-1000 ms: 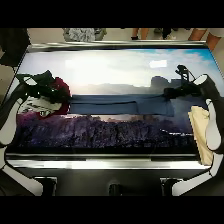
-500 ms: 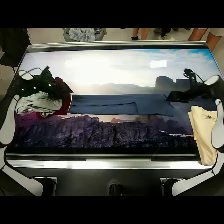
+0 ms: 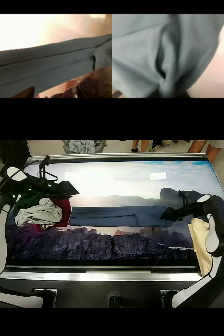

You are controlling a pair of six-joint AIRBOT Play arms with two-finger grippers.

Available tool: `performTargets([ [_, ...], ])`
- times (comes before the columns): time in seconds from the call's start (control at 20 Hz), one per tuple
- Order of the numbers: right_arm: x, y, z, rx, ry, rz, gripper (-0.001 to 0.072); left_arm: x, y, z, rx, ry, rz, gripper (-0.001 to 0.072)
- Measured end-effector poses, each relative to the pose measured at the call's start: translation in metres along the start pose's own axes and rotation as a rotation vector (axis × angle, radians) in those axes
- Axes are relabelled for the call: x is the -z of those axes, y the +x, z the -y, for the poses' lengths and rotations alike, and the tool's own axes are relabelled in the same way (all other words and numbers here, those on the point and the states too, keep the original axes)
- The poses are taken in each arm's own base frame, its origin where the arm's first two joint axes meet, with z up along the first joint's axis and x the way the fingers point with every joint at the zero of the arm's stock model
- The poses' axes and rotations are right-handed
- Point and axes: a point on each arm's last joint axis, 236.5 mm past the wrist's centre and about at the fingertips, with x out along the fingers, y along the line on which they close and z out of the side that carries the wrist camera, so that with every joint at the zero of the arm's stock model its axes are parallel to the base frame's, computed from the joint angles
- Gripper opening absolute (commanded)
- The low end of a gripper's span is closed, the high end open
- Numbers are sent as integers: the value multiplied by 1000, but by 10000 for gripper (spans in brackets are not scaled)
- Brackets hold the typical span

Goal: Fold the shirts.

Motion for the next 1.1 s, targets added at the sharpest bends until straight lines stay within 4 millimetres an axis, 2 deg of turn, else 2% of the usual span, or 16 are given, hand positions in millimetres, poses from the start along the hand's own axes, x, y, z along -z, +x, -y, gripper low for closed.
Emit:
performTargets([
  [0.05, -1, 0, -4, 7, -8, 0, 37, 4, 5, 12, 11, 27, -12, 590],
  [0.1, -4, -3, -8, 13, -18, 11, 37, 8, 14, 23, 23, 53, -27, 411],
  [0.15, -7, -10, -15, 16, -32, 26, 36, 14, 26, 34, 35, 75, -46, 143],
  [0.2, -13, -24, -28, 10, -53, 58, 36, 22, 41, 42, 45, 92, -73, 31],
  [0.4, -11, -90, -86, 18, -179, 127, 36, 64, 124, 78, 94, 102, -184, 30],
  [0.55, 9, -143, -126, 54, -277, 159, 37, 95, 184, 113, 179, 23, -235, 28],
  [0.65, 28, -174, -149, 90, -330, 174, 37, 111, 219, 148, 276, -76, -240, 28],
  [0.75, 50, -200, -168, 124, -369, 182, 38, 126, 247, 182, 358, -166, -250, 28],
  [0.85, 73, -221, -181, 169, -394, 177, 38, 139, 267, 207, 413, -228, -261, 27],
  [0.95, 92, -237, -190, 201, -409, 178, 39, 154, 286, 228, 446, -281, -281, 28],
  [1.1, 109, -251, -200, 231, -421, 186, 38, 182, 307, 254, 479, -336, -323, 26],
])
